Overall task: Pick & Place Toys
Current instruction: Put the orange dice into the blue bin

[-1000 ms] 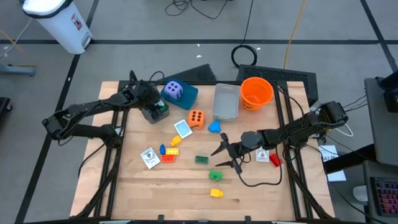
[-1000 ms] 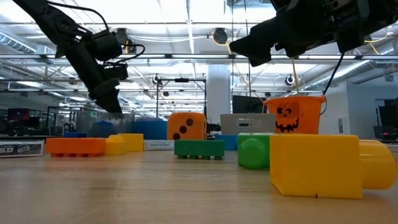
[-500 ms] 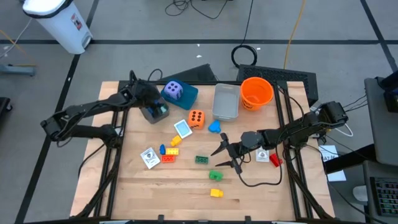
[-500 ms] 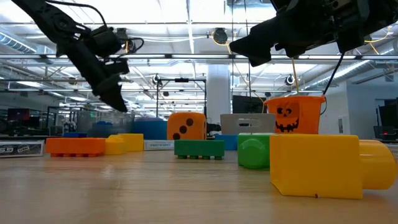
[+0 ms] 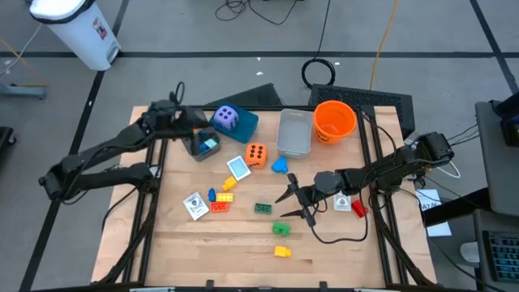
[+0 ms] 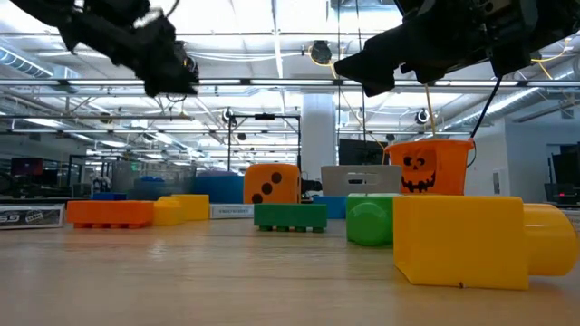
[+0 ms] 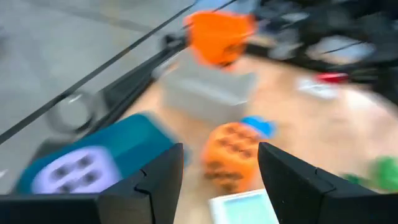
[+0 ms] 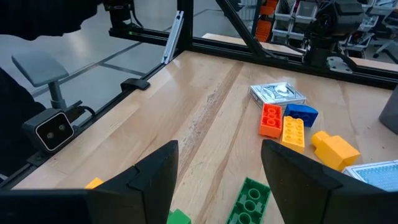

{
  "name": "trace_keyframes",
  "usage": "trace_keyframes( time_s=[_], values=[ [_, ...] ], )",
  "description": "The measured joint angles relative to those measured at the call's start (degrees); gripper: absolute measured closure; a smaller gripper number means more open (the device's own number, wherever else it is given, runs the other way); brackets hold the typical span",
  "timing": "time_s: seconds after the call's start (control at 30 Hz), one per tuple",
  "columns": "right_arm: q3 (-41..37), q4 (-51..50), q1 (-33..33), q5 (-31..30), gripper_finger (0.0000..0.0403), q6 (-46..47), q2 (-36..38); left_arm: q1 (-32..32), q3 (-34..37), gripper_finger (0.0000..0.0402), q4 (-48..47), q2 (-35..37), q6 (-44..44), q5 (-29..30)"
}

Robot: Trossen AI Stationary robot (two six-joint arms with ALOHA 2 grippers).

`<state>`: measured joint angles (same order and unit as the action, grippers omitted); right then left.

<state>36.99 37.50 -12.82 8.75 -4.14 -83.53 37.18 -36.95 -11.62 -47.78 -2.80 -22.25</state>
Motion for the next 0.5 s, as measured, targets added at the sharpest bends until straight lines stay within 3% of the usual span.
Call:
trace_keyframes(
  time_s=[0.17,0.33,0.5],
  values=[
    [0.00,0.36,0.00,0.08,0.0179,0.00,0.00,-8.04,3.99,0.0185,7.21,2.22,1.96,-1.89],
    [0.00,0.48,0.00,0.20,0.0179,0.49,0.00,-17.22,14.59,0.0185,29.91,1.49,5.02,-1.34],
    [-0.01,0.89,-0.04,-3.22,0.0179,6.01,0.00,-25.66,24.49,0.0185,48.94,-1.48,7.76,7.62]
  ],
)
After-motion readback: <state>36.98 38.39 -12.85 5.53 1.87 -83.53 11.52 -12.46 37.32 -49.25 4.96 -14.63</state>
